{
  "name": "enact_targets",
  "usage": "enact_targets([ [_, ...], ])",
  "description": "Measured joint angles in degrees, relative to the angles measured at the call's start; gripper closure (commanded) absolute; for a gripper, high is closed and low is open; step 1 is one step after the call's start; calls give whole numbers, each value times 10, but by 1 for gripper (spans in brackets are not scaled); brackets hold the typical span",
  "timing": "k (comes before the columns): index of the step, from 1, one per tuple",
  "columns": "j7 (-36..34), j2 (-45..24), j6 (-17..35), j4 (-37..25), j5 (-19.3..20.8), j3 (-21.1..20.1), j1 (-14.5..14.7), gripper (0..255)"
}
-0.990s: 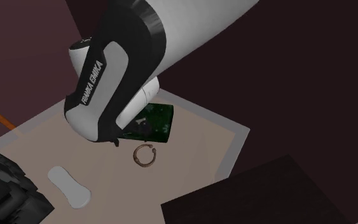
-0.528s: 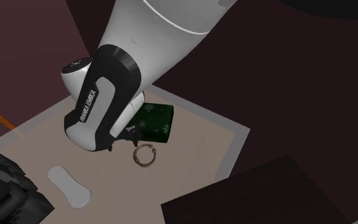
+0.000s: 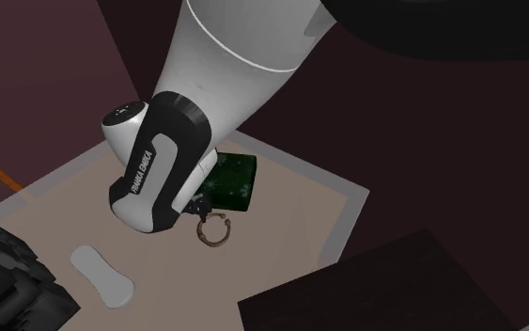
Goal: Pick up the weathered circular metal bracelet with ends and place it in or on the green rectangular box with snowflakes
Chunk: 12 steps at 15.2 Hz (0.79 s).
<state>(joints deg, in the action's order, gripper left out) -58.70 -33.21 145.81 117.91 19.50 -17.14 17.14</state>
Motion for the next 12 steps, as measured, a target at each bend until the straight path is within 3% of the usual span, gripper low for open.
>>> enact_targets([
  [3, 0, -1, 0, 0, 0, 0, 0, 0],
  [4, 0, -1, 0, 0, 0, 0, 0, 255],
  [12, 0, -1, 0, 0, 0, 0, 0, 255],
])
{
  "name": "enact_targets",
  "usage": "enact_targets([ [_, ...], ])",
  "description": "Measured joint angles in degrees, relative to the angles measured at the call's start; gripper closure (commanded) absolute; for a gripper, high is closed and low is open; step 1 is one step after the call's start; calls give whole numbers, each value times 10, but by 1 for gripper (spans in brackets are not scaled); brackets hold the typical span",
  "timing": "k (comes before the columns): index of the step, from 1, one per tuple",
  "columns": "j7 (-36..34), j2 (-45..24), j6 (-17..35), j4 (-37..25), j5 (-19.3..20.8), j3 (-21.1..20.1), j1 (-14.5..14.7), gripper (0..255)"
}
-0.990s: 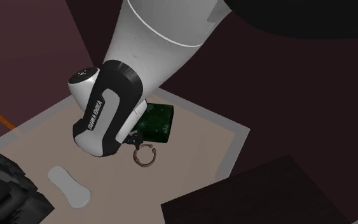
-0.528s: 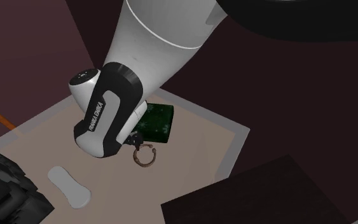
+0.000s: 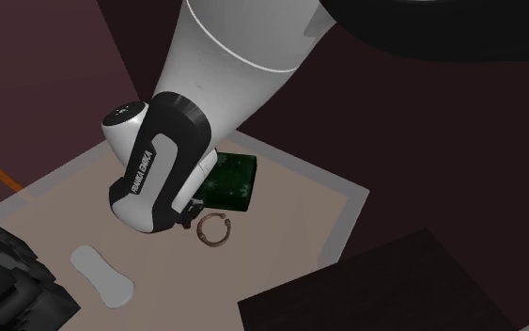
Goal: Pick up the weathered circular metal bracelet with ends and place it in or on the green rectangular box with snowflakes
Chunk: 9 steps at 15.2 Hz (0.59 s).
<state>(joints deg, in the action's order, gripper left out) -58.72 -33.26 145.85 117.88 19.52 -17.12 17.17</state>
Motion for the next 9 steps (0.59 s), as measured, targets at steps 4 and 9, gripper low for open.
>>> enact_targets([
  [4, 24, -7, 3, -1, 0, -7, -13, 0],
  [9, 222, -82, 13, -32, 21, -45, -85, 0],
])
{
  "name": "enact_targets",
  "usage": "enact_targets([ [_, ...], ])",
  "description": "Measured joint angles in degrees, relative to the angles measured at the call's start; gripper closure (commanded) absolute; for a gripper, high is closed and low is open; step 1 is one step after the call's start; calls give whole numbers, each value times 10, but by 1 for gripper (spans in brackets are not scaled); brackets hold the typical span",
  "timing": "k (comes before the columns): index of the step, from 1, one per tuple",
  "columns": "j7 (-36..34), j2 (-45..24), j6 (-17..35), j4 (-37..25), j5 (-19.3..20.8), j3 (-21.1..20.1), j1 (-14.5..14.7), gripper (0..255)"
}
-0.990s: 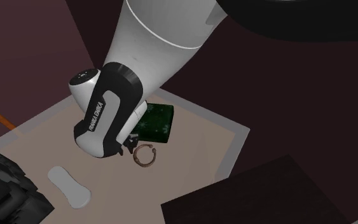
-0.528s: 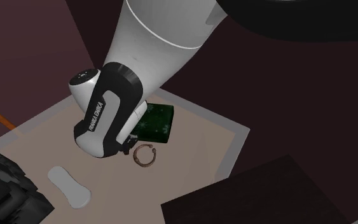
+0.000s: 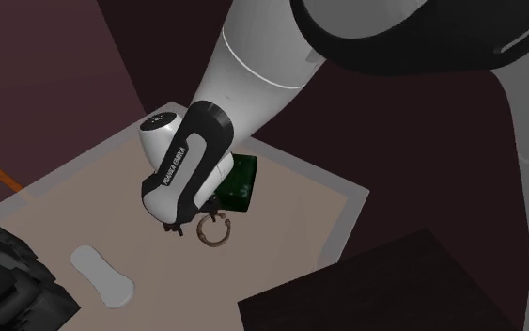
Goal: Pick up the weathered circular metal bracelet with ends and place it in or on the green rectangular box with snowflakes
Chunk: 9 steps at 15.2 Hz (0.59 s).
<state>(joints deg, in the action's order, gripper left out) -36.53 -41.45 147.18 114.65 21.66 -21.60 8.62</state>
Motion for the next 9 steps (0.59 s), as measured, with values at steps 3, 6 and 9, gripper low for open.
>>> enact_targets([
  [3, 9, -23, 10, -11, 8, 5, 3, 0],
  [6, 6, -42, 23, -17, 16, 14, 10, 0],
  [9, 4, -47, 27, -18, 18, 16, 12, 0],
])
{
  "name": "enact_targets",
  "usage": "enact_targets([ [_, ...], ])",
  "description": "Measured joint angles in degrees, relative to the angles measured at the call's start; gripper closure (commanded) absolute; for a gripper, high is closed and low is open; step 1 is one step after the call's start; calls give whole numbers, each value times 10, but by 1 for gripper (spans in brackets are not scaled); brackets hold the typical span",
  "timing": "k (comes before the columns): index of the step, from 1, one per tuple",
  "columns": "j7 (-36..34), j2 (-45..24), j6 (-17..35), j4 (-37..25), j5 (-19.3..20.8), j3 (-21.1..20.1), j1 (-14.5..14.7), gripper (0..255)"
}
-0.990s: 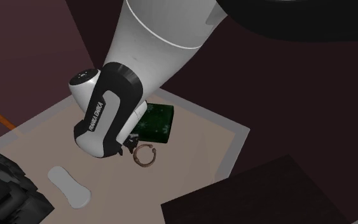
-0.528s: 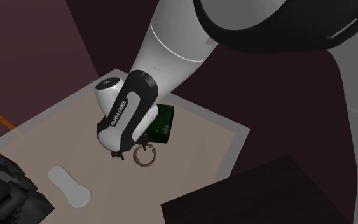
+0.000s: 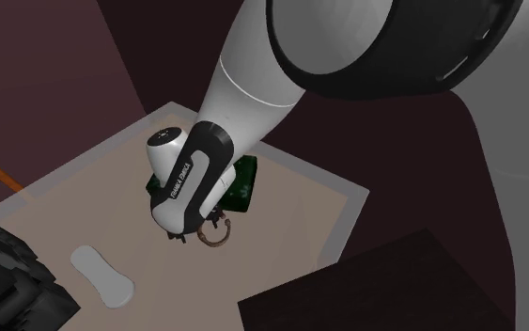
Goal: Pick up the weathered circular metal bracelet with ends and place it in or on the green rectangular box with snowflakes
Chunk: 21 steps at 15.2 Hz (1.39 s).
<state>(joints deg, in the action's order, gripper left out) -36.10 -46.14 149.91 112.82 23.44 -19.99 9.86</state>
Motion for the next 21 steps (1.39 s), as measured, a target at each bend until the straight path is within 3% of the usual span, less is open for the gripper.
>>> enact_targets([
  [3, 0, -1, 0, 0, 0, 0, 0, 0],
  [4, 0, -1, 0, 0, 0, 0, 0, 255],
  [14, 0, 7, -15, -2, 0, 3, -4, 255],
  [21, 8, 41, -24, 18, -13, -20, -16, 255],
])
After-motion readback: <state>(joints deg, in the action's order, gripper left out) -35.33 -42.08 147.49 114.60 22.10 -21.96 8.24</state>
